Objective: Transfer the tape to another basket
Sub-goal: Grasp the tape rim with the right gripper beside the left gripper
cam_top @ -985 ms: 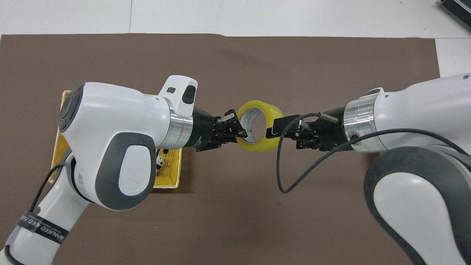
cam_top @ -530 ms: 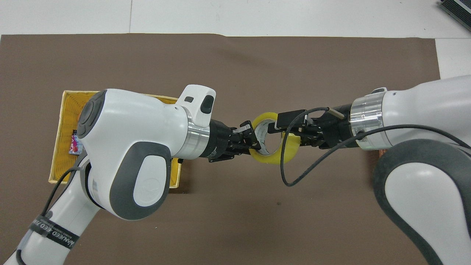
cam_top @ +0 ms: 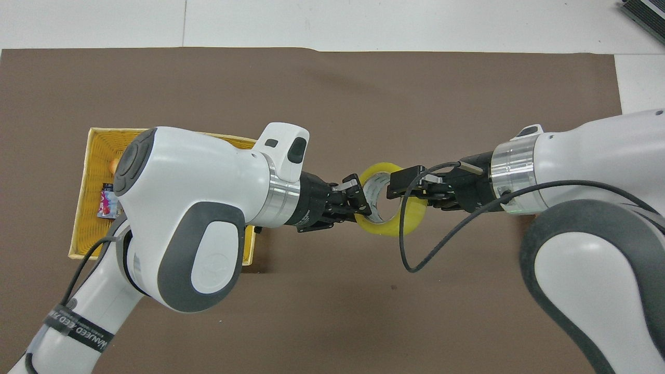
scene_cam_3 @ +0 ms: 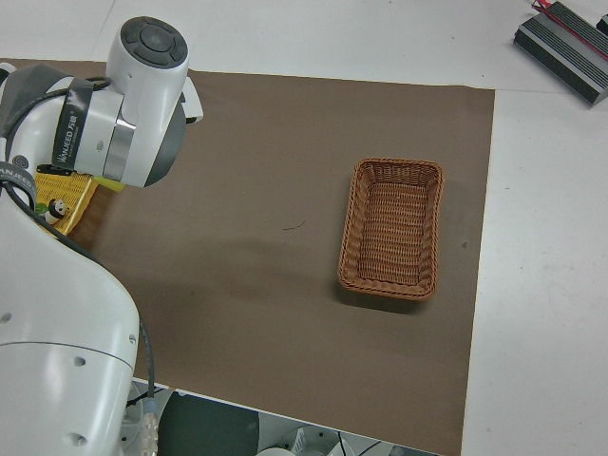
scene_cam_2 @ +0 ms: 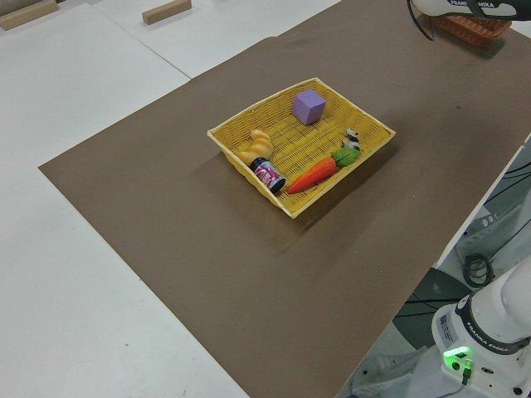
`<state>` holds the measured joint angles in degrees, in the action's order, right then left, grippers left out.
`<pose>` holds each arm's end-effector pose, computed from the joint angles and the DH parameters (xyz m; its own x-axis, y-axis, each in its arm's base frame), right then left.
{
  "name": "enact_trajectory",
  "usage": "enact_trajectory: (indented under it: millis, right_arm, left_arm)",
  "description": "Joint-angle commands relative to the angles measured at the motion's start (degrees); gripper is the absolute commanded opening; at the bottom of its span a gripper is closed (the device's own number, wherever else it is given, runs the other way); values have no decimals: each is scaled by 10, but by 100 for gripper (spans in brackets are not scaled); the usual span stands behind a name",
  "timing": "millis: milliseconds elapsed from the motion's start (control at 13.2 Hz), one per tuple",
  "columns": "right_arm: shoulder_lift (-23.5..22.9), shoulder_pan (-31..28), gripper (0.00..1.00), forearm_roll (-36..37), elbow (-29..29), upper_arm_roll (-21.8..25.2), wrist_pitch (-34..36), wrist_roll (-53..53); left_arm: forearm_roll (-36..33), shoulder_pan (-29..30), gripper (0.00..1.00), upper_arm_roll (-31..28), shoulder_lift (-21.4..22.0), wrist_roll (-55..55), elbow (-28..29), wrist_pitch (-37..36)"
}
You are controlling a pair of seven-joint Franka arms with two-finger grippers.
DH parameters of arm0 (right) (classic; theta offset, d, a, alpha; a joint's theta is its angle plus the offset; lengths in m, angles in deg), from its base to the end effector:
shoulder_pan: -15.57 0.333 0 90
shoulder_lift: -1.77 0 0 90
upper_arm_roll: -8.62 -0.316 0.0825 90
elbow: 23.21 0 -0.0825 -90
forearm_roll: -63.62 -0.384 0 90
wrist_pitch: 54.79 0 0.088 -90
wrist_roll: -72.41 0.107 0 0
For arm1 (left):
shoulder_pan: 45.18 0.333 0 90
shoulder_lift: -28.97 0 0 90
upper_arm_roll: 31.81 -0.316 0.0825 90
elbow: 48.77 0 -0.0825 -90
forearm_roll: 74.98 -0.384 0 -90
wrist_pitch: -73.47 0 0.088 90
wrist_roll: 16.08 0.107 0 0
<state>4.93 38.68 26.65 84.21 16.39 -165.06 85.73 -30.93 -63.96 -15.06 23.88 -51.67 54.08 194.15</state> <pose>0.5291 0.1871 0.5549 0.9864 -0.1296 -0.1014 -0.1644 -0.7971 -0.5810 0.4838 -0.3787 0.5314 0.9215 0.2012 -0.3323 0.3709 -0.7097 0.5990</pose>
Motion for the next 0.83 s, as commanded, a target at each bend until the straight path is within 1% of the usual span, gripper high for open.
enact_trajectory:
  millis: [0, 152, 303, 379, 455, 758]
  right_arm:
    - [8, -1, 0, 27, 5, -2, 11, -7]
    - [7, -4, 0, 28, 0, -2, 16, -5]
    - [5, -10, 0, 29, -13, -1, 37, -7]
    - [5, -14, 0, 29, -15, -1, 43, -8]
    - [5, -17, 0, 29, -15, -1, 44, -9]
    - [5, -17, 0, 30, -16, 0, 50, -9]
  left_arm:
    - [7, -5, 0, -5, -1, -8, -14, -10]
    - [5, -9, 0, -5, 0, -4, -14, -10]
    - [4, -9, 0, -5, -1, -6, -15, -10]
    - [3, -9, 46, -5, 0, -4, -14, -11]
    - [3, -9, 99, -5, 0, -3, -14, -11]
    - [-9, -6, 100, -6, -2, -8, -22, -8]
